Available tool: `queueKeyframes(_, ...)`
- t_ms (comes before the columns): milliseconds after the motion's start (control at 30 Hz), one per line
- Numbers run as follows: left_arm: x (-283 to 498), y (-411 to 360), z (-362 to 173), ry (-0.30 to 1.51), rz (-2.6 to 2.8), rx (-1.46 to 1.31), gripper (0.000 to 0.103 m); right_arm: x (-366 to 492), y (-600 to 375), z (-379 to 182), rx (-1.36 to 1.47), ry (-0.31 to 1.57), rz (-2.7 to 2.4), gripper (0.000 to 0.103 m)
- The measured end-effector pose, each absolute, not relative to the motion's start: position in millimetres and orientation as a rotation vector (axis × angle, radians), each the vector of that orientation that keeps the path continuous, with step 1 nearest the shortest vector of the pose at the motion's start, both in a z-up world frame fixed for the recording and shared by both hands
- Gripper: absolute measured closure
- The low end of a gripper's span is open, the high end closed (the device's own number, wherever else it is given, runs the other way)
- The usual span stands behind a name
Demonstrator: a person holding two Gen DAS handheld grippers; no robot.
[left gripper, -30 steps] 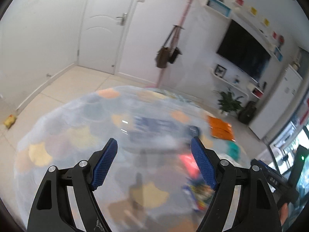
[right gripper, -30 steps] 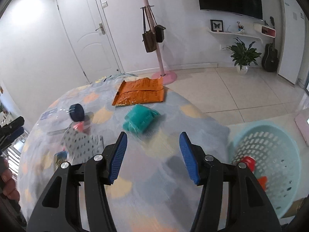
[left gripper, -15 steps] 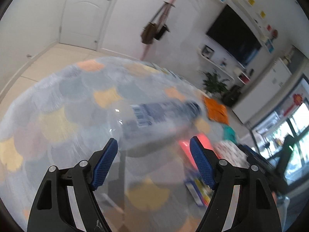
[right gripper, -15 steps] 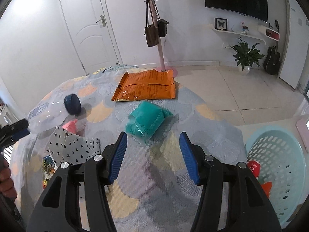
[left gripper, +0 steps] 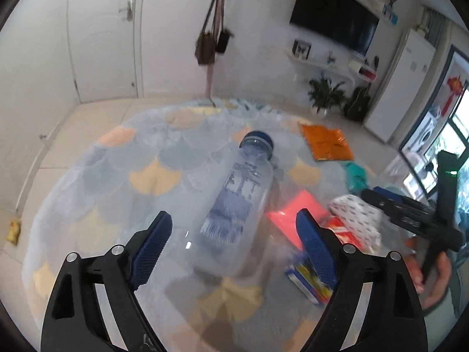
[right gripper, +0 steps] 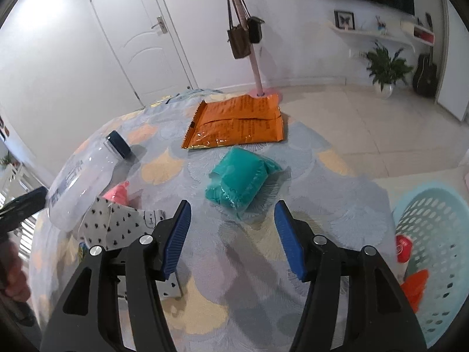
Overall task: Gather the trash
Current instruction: 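Grasp the clear water bottle with the left tool while the right tool grasps the teal packet, then carry the bottle and teal packet to the basket and release them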
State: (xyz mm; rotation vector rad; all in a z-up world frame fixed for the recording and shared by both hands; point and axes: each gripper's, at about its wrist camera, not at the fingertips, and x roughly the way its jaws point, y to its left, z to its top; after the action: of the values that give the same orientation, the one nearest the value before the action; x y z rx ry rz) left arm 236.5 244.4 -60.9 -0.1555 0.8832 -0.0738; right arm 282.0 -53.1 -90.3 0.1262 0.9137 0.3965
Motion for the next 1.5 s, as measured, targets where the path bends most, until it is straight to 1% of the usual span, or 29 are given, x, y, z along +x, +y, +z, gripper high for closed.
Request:
queueKeyframes(67,257.0,244.3,-70.7,0.926,-0.08,-0.142,0.025,288.0,-51.9,-94.1,0.136,0.944,0.388,0.047)
queueKeyframes(100,263.3,245.0,-75.5,0.945,-0.072,-0.133,0.03,291.3,-51.4,-96.1,0.146,0.96,0.388,0.047)
queueKeyframes(167,272.2,240.8,-81.1,0.972,-0.064,-0.12,0.035,295.4,-49.0,-95.0,0.147,0.964,0.391,0.047)
queueKeyframes(200,277.6,239.2,-84.5,0.988,-0.049,-0.109,0.041,298.6,-46.7,-94.7,0.151,0.97,0.4,0.047)
queueKeyframes(300,280.4,236.3,-90.3,1.001,-0.048,-0.119,0.046,304.2,-40.5,-94.7,0.147,0.973,0.402,0.047)
queueKeyframes(633,262.7,239.2,-85.6,0.943,-0.011,-0.186,0.048,317.9,-25.6,-94.8,0.154,0.955,0.393,0.047)
queueKeyframes(667,259.2,239.8,-83.6,0.932,-0.009,-0.197,0.048,318.0,-23.0,-94.7,0.133,0.951,0.381,0.052)
queueKeyframes(733,255.1,238.1,-78.2,0.91,-0.008,-0.205,0.049,314.8,-16.4,-95.0,0.056,0.939,0.34,0.067)
queueKeyframes(867,243.1,231.8,-62.8,0.859,-0.023,-0.215,0.05,304.8,-16.5,-89.9,0.026,0.905,0.344,0.069)
queueKeyframes(1100,213.4,198.2,-10.8,0.72,-0.1,-0.198,0.05,265.6,-39.8,-44.4,0.005,0.755,0.359,0.069)
queueKeyframes(1300,194.6,139.6,30.0,0.629,-0.168,-0.129,0.05,231.6,-89.8,-11.0,0.02,0.679,0.273,0.069)
queueKeyframes(1500,191.9,69.6,45.4,0.604,-0.278,-0.084,0.05,203.6,-155.4,6.9,0.018,0.611,0.128,0.069)
